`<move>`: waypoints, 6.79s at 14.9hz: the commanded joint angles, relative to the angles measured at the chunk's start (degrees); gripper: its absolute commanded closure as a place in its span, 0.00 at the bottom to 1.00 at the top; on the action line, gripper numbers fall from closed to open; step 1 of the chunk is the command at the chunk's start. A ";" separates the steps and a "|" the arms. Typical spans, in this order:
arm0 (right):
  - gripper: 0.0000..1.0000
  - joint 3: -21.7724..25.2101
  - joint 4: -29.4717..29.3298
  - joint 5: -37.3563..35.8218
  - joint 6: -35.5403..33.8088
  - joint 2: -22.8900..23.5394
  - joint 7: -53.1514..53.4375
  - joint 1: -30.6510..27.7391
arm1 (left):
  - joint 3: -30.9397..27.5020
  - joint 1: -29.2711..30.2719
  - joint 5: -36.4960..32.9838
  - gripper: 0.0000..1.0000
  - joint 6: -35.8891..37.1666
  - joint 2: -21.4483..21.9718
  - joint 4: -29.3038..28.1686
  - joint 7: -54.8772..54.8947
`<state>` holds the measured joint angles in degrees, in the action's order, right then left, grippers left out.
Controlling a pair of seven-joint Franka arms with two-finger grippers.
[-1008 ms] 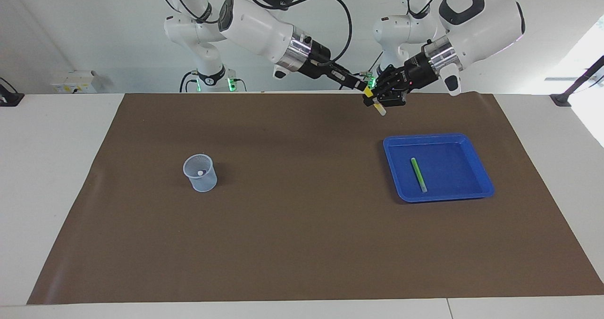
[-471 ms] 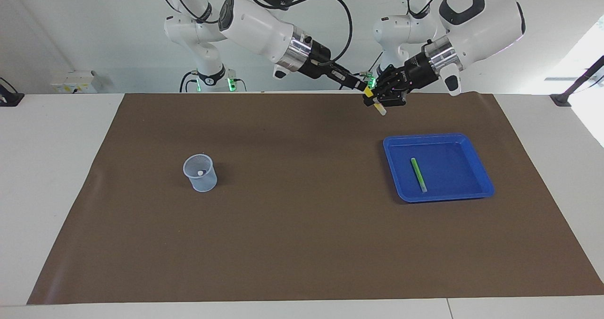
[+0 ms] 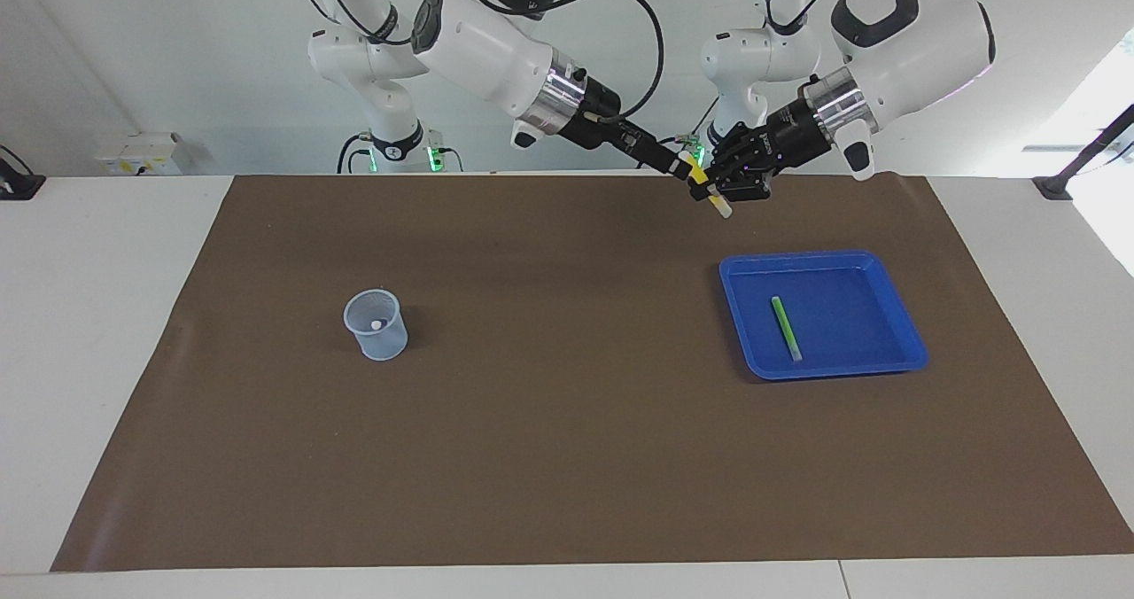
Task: Right arm passes pens to left for tray arrangement
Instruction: 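Open the right gripper and withdraw it while the left gripper lowers the pen, then set the yellow pen in the tray with the left gripper, then grasp the purple pen and lift it from the cup with the right gripper, then carry the purple pen toward the left gripper while the left gripper opens, then close the left gripper on the purple pen held by the right gripper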
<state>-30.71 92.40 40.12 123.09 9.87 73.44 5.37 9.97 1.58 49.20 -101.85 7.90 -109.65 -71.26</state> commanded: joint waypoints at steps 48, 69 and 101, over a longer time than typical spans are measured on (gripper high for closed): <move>1.00 26.14 20.54 -45.84 0.93 -5.72 -73.27 -2.29 | 0.14 10.90 -50.25 0.00 -25.85 -16.17 -15.68 68.27; 1.00 8.84 -2.13 -14.30 -5.94 -0.99 0.00 -1.33 | 0.93 9.50 -30.58 0.00 9.48 -9.86 12.80 32.40; 1.00 -3.74 -5.56 -13.05 2.77 3.41 24.64 -0.71 | 9.55 -6.59 -34.25 0.28 -6.61 2.20 4.54 -46.51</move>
<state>-33.60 87.89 26.67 125.41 12.44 97.72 4.89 20.02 -4.46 15.85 -107.26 8.55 -103.28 -117.56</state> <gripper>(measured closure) 0.828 0.132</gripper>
